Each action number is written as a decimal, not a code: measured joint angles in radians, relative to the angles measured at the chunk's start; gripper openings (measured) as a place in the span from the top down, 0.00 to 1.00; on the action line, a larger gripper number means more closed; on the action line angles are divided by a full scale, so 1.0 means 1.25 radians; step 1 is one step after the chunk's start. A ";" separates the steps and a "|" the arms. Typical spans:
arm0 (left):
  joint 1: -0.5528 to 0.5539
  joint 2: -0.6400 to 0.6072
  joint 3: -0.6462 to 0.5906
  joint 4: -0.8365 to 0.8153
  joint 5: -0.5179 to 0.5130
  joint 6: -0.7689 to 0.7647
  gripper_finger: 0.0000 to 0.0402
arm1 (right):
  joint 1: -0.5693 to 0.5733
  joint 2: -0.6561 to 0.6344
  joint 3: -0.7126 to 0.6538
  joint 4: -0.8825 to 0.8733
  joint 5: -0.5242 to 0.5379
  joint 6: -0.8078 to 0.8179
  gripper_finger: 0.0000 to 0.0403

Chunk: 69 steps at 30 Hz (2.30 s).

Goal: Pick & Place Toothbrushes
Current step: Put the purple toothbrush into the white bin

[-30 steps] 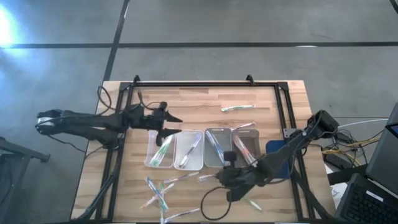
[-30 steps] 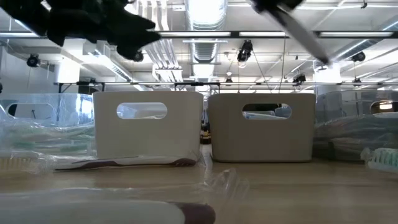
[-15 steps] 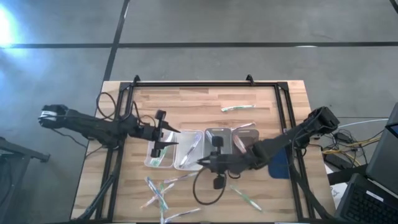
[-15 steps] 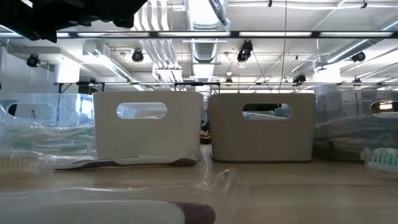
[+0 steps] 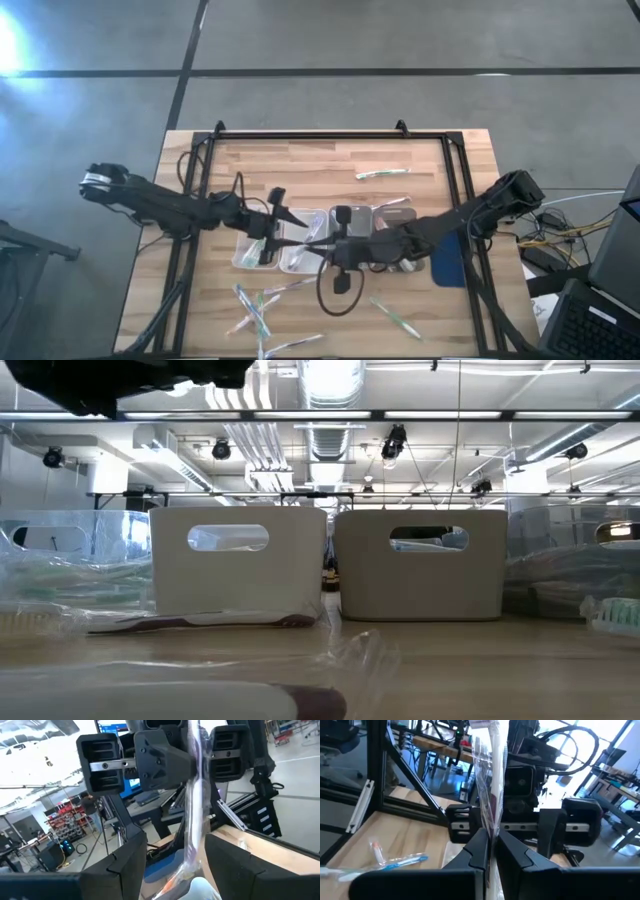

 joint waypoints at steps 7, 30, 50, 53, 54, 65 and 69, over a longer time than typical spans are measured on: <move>-0.005 0.094 0.094 -0.009 0.029 -0.004 0.49 | -0.002 0.000 0.000 0.001 0.000 -0.022 0.96; -0.017 0.106 0.116 -0.007 0.098 -0.050 0.86 | 0.000 0.000 0.001 0.020 -0.002 -0.056 0.96; -0.018 0.106 0.119 -0.020 0.103 -0.107 0.93 | -0.001 -0.057 0.014 -0.073 0.004 0.053 0.72; -0.018 0.106 0.120 -0.029 0.093 -0.152 0.92 | -0.001 -0.104 0.017 -0.172 0.008 0.113 0.65; -0.018 0.106 0.122 -0.031 0.081 -0.176 0.92 | -0.002 -0.118 0.017 -0.214 0.008 0.136 0.62; -0.016 0.104 0.294 -0.495 -0.272 -0.423 0.93 | -0.003 -0.333 0.013 -0.667 0.012 0.427 0.51; -0.017 0.115 0.401 -0.750 -0.387 -0.532 0.93 | -0.002 -0.399 0.013 -0.782 0.014 0.475 0.54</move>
